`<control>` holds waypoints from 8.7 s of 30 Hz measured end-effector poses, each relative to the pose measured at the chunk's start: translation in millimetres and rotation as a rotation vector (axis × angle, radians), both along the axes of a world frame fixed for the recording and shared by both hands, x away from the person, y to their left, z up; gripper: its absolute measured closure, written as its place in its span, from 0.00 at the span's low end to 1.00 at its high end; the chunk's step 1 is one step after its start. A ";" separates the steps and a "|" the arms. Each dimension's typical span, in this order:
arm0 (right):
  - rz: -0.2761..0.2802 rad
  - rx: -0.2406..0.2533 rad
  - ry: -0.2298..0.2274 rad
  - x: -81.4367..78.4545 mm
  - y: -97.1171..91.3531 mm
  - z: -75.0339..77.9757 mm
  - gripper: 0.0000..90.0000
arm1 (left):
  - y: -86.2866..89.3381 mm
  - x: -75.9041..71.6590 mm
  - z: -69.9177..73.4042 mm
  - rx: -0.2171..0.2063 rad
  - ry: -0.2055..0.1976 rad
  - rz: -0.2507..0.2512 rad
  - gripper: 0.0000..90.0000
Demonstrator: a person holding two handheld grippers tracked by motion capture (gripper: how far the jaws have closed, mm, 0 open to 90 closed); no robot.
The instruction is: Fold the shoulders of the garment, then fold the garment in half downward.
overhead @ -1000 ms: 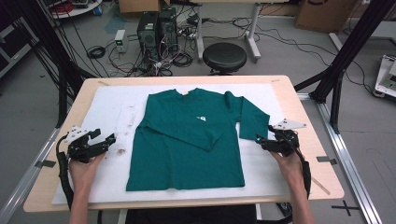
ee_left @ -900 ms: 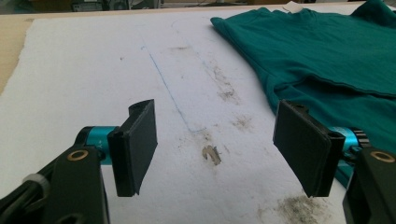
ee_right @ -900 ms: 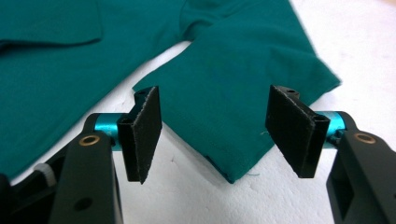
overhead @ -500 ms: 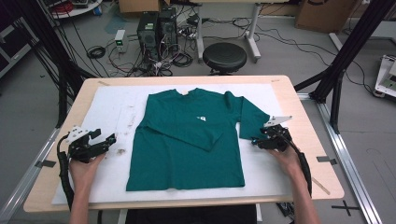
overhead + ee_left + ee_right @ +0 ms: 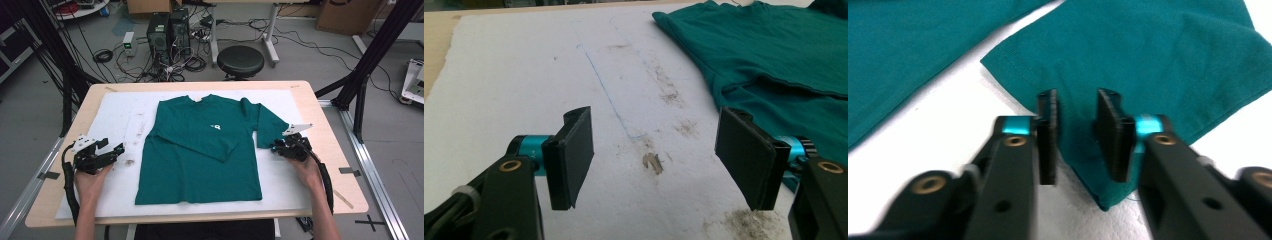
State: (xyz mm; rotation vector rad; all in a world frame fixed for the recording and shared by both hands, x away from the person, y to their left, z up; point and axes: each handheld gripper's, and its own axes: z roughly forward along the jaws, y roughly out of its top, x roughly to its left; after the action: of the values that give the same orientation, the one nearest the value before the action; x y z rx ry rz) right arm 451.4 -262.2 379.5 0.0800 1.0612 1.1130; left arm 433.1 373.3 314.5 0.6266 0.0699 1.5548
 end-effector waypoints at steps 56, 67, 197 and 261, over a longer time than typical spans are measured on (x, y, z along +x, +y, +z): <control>0.300 -0.234 -0.030 -59.7 186.4 -17.3 0.97 | -1.2 0.1 -0.1 0.006 -0.001 0.009 0.35; 0.342 -0.318 -0.039 -60.5 228.7 -18.8 0.97 | -1.9 0.1 0.2 0.009 0.000 0.016 0.35; 0.258 0.289 -0.208 2.1 12.3 -50.7 0.31 | -37.5 -16.3 -1.5 0.181 0.144 0.041 0.50; 0.063 0.110 0.030 -1.0 87.3 -50.7 0.65 | -82.6 5.6 2.4 0.216 0.237 0.106 0.96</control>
State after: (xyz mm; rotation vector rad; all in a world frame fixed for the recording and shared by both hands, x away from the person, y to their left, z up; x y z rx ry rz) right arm 450.4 -175.0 328.9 0.1517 1.0353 1.2305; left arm 438.7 290.7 316.9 0.9908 0.1163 1.5965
